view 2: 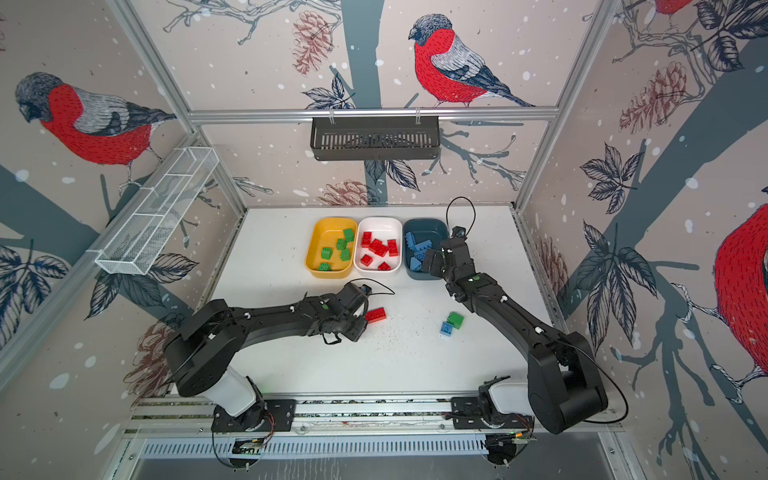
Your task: Sort the legos into containers by color
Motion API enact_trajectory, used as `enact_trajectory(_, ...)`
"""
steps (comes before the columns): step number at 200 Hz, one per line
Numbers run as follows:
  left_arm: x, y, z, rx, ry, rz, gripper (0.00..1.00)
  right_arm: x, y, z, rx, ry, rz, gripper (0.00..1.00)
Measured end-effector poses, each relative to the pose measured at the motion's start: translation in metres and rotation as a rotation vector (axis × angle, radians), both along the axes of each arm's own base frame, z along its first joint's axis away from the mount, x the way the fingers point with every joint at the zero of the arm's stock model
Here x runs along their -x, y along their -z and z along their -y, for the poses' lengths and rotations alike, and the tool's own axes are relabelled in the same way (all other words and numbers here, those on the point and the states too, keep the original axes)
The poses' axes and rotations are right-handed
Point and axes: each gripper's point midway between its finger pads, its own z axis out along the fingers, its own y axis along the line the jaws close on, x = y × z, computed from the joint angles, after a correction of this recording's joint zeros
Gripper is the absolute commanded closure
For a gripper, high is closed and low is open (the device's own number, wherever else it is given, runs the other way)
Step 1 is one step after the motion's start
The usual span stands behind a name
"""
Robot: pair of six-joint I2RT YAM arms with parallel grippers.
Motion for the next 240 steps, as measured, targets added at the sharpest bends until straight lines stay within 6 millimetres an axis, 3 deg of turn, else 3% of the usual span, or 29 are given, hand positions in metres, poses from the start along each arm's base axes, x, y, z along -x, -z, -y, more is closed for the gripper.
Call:
enact_trajectory(71, 0.006, -0.003, -0.003, 0.001, 0.005, 0.006, 0.7, 0.004, -0.004, 0.006, -0.006, 0.013, 0.012, 0.0)
enact_trajectory(98, 0.004, -0.015, -0.005, 0.021, -0.004, 0.038, 0.7, 0.006, -0.004, 0.007, -0.007, 0.014, 0.015, 0.01)
enact_trajectory(160, -0.016, -0.099, 0.026, 0.282, -0.008, 0.211, 0.7, 0.014, -0.012, 0.015, -0.032, 0.039, 0.044, 0.0)
enact_trajectory(193, -0.038, -0.149, 0.065, 0.477, 0.008, 0.311, 0.7, 0.021, -0.015, 0.026, -0.053, 0.082, 0.066, 0.0)
enact_trajectory(240, -0.082, -0.191, 0.121, 0.644, 0.003, 0.406, 0.7, 0.039, -0.025, 0.054, -0.06, 0.181, 0.133, 0.0)
